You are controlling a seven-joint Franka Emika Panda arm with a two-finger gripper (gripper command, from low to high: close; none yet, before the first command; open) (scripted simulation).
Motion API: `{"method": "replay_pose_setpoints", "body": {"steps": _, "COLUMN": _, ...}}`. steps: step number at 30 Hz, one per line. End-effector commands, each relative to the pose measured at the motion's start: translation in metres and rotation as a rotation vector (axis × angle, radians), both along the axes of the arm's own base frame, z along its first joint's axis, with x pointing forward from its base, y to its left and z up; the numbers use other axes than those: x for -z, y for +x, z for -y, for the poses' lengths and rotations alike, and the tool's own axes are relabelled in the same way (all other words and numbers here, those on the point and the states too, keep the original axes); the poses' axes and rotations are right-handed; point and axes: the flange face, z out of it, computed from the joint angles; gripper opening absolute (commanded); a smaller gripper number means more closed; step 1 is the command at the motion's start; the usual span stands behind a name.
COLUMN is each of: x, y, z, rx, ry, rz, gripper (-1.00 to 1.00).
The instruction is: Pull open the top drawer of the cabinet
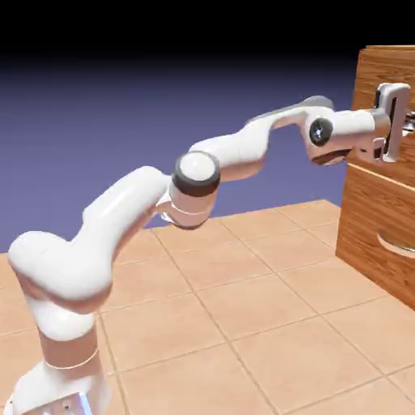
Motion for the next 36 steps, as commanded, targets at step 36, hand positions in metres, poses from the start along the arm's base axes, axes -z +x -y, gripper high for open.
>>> {"method": "replay_pose_setpoints", "body": {"steps": 36, "x": 0.001, "y": -0.205, "z": 0.000, "rx": -0.001, "ry": 0.000, "rz": -0.001, "gripper": -1.00}}
